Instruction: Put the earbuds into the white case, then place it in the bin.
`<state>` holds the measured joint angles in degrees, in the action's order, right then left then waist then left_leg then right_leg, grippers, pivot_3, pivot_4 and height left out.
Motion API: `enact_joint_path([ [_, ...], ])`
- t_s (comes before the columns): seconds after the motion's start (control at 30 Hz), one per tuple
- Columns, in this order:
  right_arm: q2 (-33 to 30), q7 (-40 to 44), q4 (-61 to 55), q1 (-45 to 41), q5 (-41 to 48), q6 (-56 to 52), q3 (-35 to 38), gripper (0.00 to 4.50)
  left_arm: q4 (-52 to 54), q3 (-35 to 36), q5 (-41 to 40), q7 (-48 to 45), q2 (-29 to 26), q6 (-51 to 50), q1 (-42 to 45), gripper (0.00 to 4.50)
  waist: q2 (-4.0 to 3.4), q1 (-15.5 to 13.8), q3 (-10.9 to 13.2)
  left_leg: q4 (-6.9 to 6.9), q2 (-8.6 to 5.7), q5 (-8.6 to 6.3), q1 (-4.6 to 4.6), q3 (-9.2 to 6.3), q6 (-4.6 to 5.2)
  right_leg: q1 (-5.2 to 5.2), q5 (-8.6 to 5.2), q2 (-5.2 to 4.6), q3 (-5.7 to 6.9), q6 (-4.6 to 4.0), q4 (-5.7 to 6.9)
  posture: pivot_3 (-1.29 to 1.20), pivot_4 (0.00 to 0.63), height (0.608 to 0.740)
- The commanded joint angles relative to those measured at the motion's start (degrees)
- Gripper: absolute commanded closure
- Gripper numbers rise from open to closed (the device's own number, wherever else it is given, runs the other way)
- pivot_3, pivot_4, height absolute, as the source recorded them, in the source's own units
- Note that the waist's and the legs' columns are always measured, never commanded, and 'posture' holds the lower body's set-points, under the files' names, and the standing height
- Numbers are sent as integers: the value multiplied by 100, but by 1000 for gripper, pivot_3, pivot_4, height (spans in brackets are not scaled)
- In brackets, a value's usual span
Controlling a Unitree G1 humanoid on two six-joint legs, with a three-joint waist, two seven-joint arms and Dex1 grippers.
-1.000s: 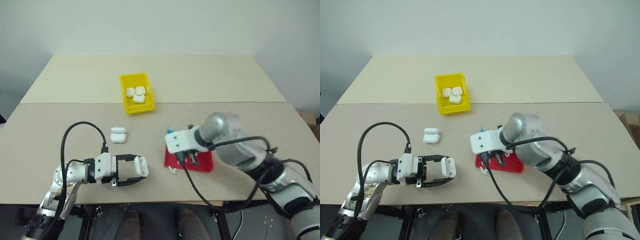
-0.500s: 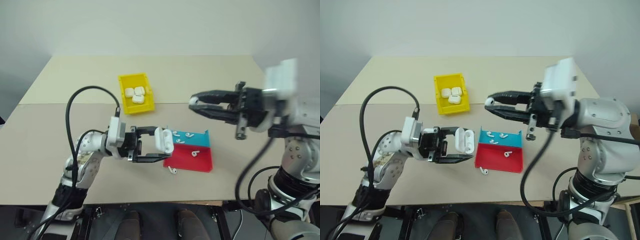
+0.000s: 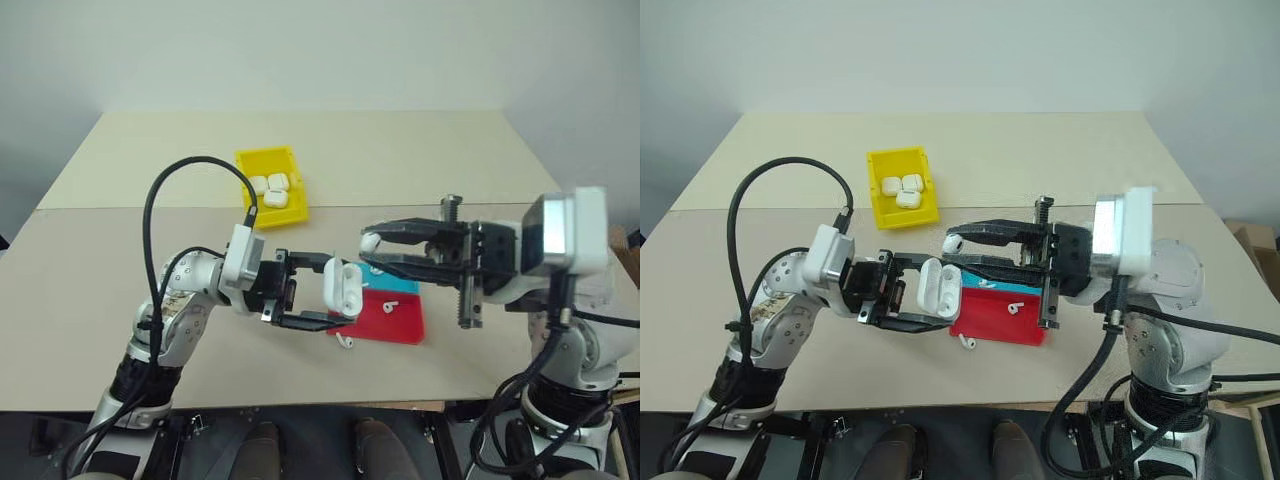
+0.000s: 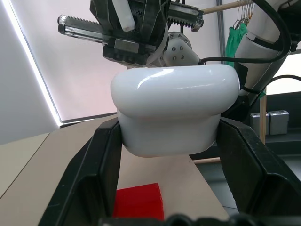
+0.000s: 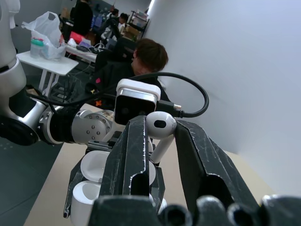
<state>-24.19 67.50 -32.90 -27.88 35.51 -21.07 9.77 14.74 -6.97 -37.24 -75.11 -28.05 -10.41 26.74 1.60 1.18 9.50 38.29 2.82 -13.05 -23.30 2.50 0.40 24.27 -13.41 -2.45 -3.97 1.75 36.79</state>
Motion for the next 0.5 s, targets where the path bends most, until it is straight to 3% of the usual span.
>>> enact_joint_path([
  [0.03, -169, 18, 11, 62, -183, 529, -219, 3841, 323, 123, -57, 66, -66, -3, -43, 1749, 0, -3, 0, 0, 0, 0, 0, 0, 0, 0, 0, 0, 0, 0, 0, 0, 150, 740],
  [0.5, -669, 66, 357, 236, -352, 1268, -769, 3841, 481, 179, -77, 134, -102, 13, -114, 1749, 0, -25, 0, 0, 0, 0, 0, 1, 0, -1, 0, 0, 0, 0, -3, 0, 150, 740],
])
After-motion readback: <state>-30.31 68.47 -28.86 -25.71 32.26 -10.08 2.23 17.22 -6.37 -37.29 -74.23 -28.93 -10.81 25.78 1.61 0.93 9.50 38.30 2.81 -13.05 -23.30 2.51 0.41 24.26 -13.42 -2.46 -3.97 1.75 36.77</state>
